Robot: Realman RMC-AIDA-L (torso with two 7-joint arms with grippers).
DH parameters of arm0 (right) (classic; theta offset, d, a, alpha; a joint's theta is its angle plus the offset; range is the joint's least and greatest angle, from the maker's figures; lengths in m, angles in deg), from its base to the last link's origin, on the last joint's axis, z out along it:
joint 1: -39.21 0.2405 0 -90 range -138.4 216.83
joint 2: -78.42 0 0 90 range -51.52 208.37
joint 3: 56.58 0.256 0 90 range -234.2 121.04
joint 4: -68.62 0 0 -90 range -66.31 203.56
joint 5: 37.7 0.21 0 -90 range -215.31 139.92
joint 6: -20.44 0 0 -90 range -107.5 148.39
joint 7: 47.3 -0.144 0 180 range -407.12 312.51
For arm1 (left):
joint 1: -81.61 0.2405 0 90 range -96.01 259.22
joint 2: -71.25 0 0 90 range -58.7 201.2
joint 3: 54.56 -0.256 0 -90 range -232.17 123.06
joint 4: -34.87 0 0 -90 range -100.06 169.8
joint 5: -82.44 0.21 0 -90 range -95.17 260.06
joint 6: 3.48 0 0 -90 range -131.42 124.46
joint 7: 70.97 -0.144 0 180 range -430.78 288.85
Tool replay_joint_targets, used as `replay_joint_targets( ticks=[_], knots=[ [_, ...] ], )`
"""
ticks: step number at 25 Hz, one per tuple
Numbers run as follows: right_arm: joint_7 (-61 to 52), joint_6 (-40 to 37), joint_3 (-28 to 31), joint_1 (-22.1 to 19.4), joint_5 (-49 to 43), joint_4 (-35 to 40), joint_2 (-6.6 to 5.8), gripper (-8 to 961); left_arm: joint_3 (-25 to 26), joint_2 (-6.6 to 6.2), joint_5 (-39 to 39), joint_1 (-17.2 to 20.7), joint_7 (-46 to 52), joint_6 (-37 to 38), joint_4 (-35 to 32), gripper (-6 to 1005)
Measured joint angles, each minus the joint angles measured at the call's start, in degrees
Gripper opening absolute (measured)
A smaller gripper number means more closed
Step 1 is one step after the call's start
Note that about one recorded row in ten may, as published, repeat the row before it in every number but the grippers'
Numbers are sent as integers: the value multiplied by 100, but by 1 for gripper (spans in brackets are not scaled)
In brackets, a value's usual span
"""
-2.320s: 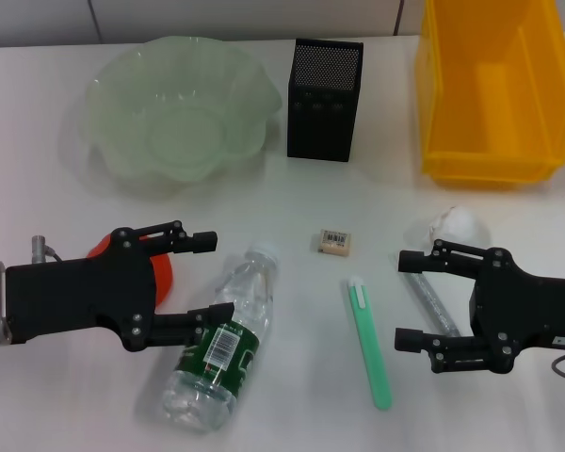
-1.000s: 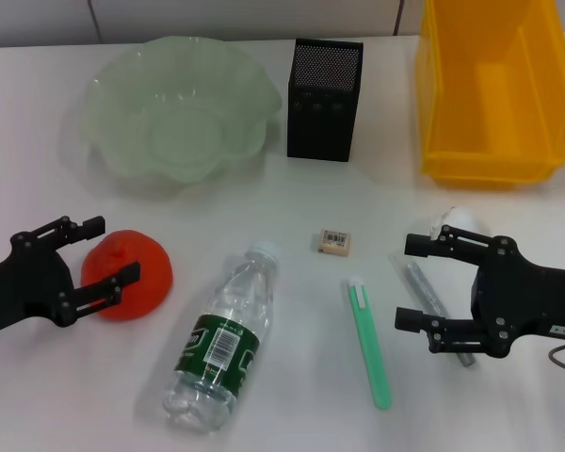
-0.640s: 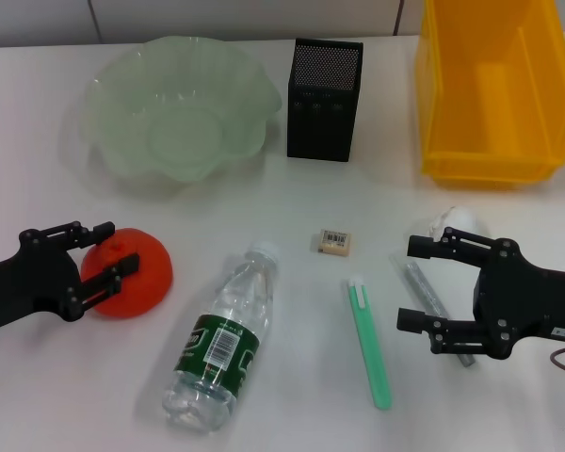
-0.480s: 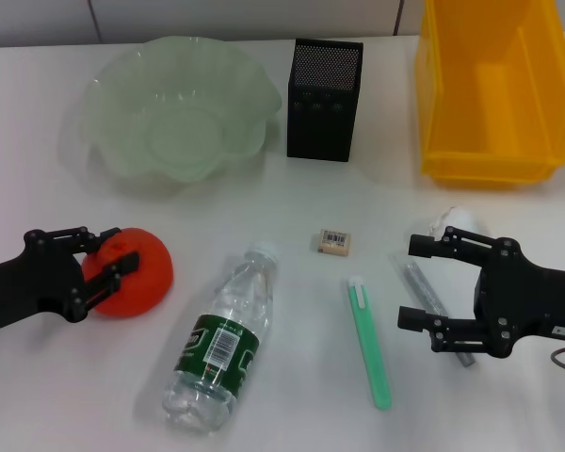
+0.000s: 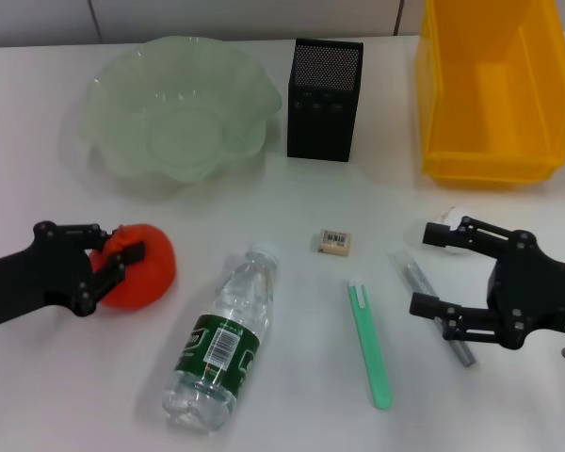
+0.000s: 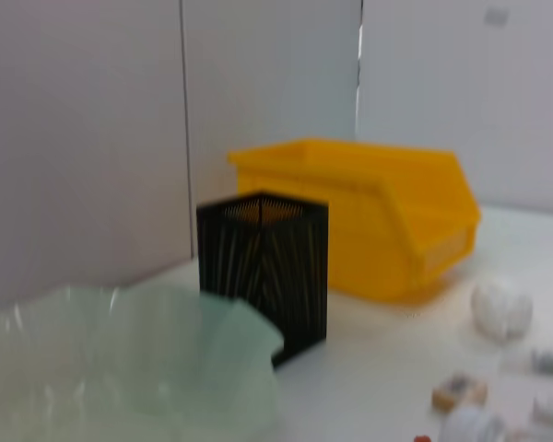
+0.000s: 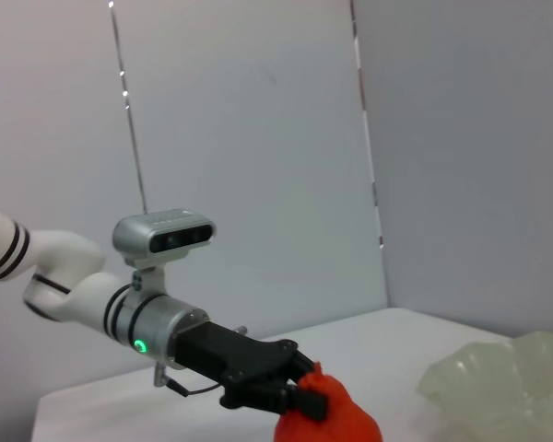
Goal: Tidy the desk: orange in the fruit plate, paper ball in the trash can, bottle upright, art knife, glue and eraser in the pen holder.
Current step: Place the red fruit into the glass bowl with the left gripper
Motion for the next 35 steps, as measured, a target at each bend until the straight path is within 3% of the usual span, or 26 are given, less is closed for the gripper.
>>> replay_joint_targets(
  ticks=[8,13,20,29,35],
  knots=[
    [11,-230,445,-136,0,22,-1,839,-18,9,-798,-115,461,432,-350,175],
    [14,-333,552,-189,0,15,1,839,-29,14,-1297,-428,622,513,-423,124],
    [18,-355,566,-165,0,2,3,839,-13,19,-1566,-1089,986,-530,-279,90],
    [10,-318,572,-116,0,-40,0,838,-36,37,-1911,-1998,526,-2087,708,90],
    [-46,-338,569,-100,0,-44,-1,838,-44,56,-1998,-2150,356,-2373,917,111]
  ],
)
